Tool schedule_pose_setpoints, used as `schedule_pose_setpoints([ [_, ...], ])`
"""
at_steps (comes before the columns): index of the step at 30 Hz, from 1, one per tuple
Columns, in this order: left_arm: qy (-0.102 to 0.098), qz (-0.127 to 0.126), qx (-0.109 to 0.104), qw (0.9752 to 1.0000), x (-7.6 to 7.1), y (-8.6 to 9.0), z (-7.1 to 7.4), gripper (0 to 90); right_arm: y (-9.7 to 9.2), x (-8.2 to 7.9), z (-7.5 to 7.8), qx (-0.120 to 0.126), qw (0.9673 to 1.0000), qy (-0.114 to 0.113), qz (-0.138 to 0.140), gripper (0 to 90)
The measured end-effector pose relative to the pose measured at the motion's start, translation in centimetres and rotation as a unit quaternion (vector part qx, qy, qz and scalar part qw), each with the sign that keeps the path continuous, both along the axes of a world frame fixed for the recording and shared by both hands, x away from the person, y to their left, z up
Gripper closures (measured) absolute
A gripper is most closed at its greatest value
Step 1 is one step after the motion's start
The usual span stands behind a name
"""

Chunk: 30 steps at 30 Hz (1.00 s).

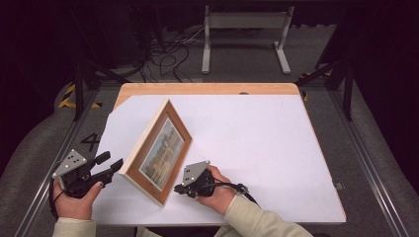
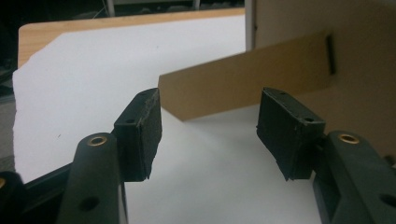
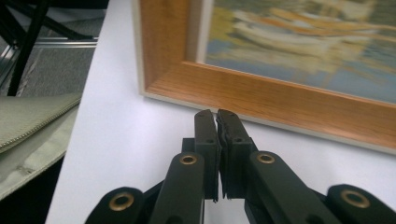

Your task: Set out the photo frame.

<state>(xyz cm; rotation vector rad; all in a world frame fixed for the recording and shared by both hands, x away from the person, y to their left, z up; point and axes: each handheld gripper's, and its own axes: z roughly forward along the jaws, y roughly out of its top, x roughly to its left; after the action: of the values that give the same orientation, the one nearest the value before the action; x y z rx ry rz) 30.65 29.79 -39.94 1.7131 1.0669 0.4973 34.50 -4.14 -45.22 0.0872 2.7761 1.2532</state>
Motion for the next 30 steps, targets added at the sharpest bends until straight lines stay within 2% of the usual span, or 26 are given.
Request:
schedule_pose_setpoints([
  [5,-0.005,-0.006,-0.043,0.9991,-0.6,-0.2,1.4,40.3,-0.9,0.5,0.4,0.007,0.9998,0.000,-0.016,86.9],
  [6,-0.005,-0.006,-0.043,0.9991,-0.6,-0.2,1.4,40.3,-0.9,0.5,0.4,0.007,0.9998,0.000,-0.016,86.9],
  [10,-0.014,-0.016,-0.075,0.9969,-1.1,-0.2,2.9,40.2,-1.0,0.5,0.3,0.001,0.9997,0.000,-0.023,86.6],
  [18,-0.027,-0.029,-0.098,0.9944,-2.0,-0.8,4.6,39.2,-1.4,0.7,0.4,0.003,0.9993,0.004,-0.037,85.6],
  [24,-0.037,-0.038,-0.105,0.9931,-3.1,-1.5,5.9,37.7,-1.7,1.0,0.3,-0.001,0.9990,0.008,-0.043,85.1],
  [30,-0.034,-0.066,-0.089,0.9933,-3.5,-3.0,6.5,34.4,-2.3,1.4,0.6,0.004,0.9983,0.009,-0.057,83.5],
])
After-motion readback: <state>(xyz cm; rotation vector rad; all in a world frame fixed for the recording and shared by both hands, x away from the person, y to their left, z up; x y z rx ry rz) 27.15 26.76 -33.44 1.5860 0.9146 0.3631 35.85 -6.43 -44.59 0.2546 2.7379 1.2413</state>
